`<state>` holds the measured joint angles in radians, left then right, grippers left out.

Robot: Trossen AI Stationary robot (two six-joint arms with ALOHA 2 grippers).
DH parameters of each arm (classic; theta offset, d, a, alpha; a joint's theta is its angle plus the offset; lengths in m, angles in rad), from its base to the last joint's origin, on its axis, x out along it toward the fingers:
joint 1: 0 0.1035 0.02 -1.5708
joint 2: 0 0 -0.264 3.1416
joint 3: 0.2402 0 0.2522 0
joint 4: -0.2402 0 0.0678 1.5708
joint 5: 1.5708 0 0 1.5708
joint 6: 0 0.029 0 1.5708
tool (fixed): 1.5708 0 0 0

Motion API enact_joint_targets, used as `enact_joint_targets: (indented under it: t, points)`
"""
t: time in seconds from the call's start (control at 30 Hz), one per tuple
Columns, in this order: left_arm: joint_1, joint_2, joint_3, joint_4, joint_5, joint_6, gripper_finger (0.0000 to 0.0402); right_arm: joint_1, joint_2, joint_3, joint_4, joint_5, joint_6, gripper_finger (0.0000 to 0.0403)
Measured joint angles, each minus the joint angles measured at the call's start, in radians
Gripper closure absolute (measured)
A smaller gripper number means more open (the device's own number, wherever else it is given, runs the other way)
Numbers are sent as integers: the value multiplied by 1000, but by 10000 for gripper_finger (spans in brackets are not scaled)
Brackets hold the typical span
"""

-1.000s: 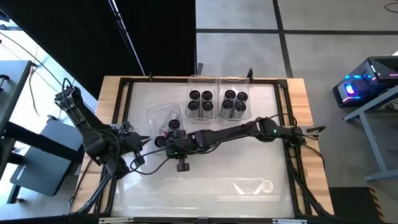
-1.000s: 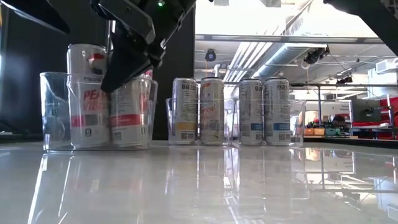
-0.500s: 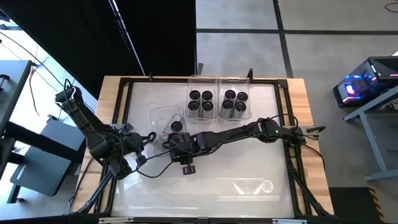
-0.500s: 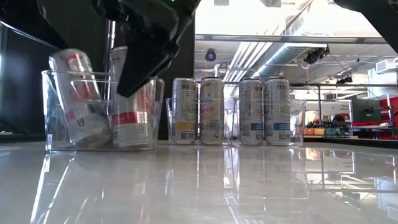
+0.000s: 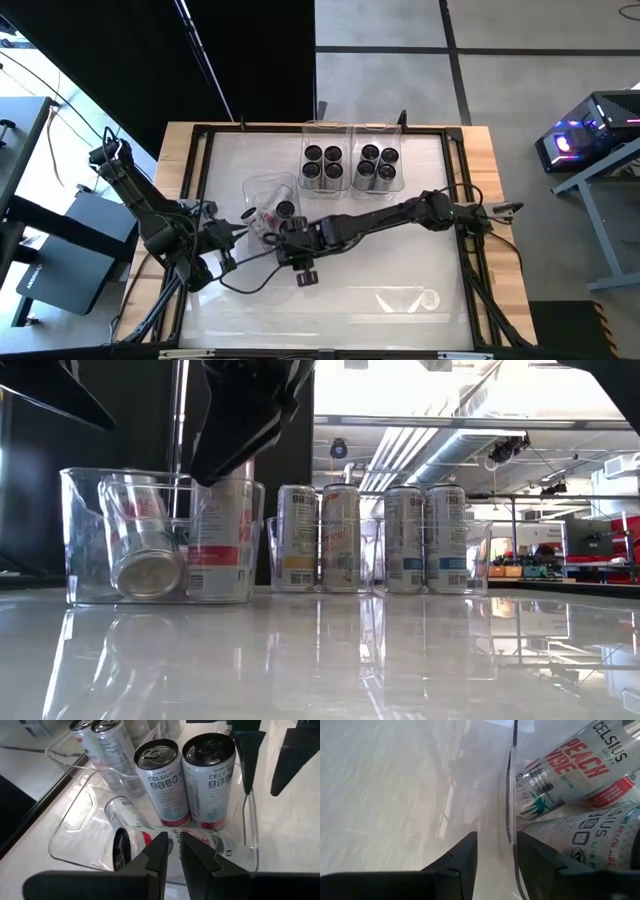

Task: Sort soda cans
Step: Adjust the white pink soda cans

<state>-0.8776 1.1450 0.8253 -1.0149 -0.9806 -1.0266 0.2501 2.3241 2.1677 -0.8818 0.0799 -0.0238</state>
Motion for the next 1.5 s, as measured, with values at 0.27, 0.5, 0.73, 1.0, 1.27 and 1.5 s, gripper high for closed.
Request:
enact_joint_targets:
  t: [0.27, 0.5, 0.73, 1.0, 1.27, 1.5]
  points:
    - [6, 0, 35, -28, 1, 73, 357, 10, -17, 0, -6, -2, -2, 276]
    - [28, 0, 100, -36, 0, 169, 358, 22, -67, 5, -13, 16, -29, 276]
    - [58, 0, 107, -42, 24, 176, 358, 28, -96, 5, -31, 109, -38, 276]
    - [94, 0, 107, -179, 46, -20, 358, 26, -97, 5, -48, 180, -56, 276]
    - [99, -2, 107, -384, 10, -255, 358, 32, -158, 4, -71, 233, -72, 276]
    - [98, -34, 58, -500, -6, -427, 358, 73, -235, -30, -125, 383, -33, 277]
